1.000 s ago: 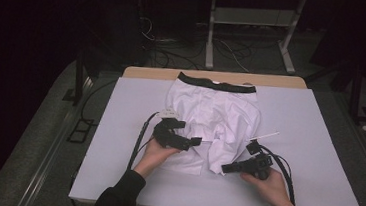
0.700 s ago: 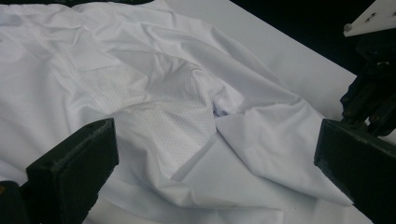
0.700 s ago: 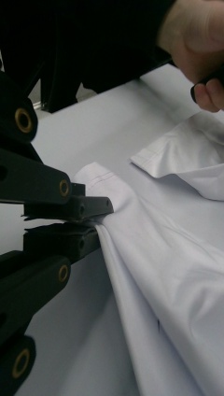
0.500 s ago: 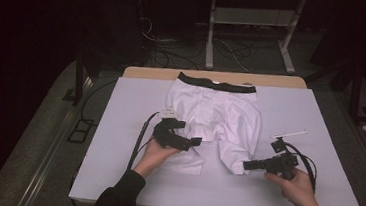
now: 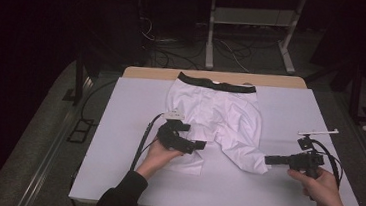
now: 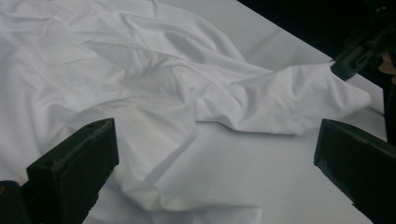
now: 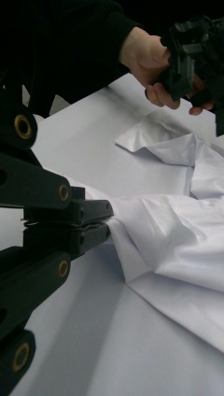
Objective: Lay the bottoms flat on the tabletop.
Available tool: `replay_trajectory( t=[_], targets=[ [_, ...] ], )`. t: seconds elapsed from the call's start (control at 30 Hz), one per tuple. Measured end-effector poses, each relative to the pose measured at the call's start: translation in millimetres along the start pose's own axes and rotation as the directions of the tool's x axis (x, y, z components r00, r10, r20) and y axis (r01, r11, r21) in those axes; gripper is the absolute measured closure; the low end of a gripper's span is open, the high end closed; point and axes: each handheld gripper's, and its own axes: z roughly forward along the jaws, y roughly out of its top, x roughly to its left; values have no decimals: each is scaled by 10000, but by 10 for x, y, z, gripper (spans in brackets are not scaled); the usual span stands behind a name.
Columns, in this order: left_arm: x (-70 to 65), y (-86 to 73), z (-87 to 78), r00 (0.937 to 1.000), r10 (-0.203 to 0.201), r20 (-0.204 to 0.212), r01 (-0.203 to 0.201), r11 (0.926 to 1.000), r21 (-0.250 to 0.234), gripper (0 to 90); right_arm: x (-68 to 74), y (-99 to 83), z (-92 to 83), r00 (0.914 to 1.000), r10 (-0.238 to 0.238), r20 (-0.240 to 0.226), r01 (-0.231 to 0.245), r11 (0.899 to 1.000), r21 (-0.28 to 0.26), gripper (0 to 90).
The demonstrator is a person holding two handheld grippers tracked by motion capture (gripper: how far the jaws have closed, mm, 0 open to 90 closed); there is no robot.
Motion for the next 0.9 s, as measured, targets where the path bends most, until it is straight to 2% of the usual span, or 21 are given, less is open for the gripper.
replay_trajectory(
  t=[0.07, 0.1, 0.23, 0.4, 0.53, 0.67, 0.77, 0.9],
  targets=[
    [-52, 4, 33, 9996, 230, 185, -232, 9996, 141, 22, -14, 4, -19, 10000, 18, -27, -19, 9999, -121, 873],
    [-84, 4, 48, 9989, 373, 277, -376, 9992, 105, 60, -18, 7, -24, 10000, 75, -31, -75, 9999, -140, 873],
    [-219, 21, 161, 9933, 852, 779, -872, 9959, 233, 133, -41, 23, -3, 10000, 86, 19, -86, 9998, -184, 873],
    [-397, 29, 382, 9797, 1470, 1363, -1569, 9855, 652, 178, -83, 78, 35, 9998, 189, 36, -187, 9992, -339, 874],
    [-520, 35, 573, 9683, 1709, 1821, -1848, 9808, 618, 275, -128, 127, 52, 9995, 297, 56, -295, 9985, -460, 874],
    [-596, 15, 775, 9585, 1944, 2086, -2146, 9735, 786, 373, -162, 159, 50, 9995, 315, 57, -311, 9977, -597, 874],
    [-631, -2, 915, 9550, 2081, 2112, -2320, 9680, 954, 429, -185, 174, 45, 9995, 309, 48, -305, 9974, -647, 874],
    [-691, -3, 1064, 9575, 2093, 1986, -2298, 9694, 862, 510, -217, 189, 39, 9992, 406, -33, -407, 9966, -721, 874]
  ],
)
